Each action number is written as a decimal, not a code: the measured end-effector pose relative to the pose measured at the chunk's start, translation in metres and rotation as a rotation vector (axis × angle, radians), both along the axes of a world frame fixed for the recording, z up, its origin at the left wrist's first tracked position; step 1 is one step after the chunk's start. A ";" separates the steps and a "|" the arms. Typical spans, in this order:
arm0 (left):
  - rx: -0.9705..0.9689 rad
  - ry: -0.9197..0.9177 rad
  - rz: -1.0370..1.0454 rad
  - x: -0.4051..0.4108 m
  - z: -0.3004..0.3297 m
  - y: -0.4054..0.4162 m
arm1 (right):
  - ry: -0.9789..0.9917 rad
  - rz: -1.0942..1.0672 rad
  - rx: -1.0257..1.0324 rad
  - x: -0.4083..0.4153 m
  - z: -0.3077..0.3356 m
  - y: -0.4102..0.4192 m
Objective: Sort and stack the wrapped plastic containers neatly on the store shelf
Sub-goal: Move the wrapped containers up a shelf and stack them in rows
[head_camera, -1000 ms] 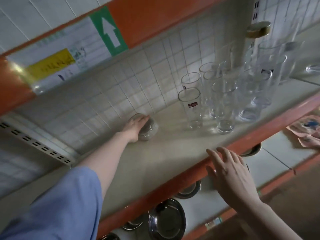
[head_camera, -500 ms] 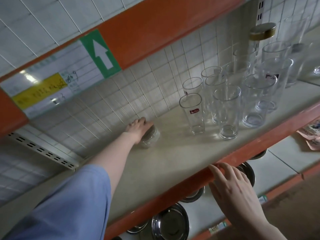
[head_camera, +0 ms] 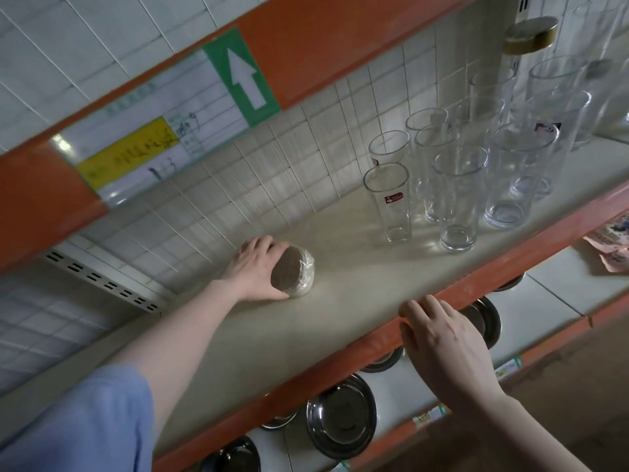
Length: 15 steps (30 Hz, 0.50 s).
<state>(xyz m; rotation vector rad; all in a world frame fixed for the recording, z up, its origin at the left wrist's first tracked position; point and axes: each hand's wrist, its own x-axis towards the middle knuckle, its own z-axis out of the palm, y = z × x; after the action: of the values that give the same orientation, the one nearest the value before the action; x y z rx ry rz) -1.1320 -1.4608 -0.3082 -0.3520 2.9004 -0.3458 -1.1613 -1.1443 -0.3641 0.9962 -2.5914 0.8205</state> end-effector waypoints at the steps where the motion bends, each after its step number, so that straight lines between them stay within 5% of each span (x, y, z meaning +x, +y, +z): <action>1: 0.015 0.019 0.013 0.006 -0.001 0.002 | 0.004 0.004 0.002 0.002 0.005 -0.001; 15: 0.079 0.312 0.146 0.128 0.069 0.078 | 0.012 0.150 0.016 0.045 0.084 -0.009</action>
<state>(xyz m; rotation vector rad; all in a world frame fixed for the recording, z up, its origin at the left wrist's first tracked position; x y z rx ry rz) -1.0044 -1.3826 -0.2388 -0.6533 3.1525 -0.1646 -1.1163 -1.1528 -0.2800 1.2086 -2.5407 0.8270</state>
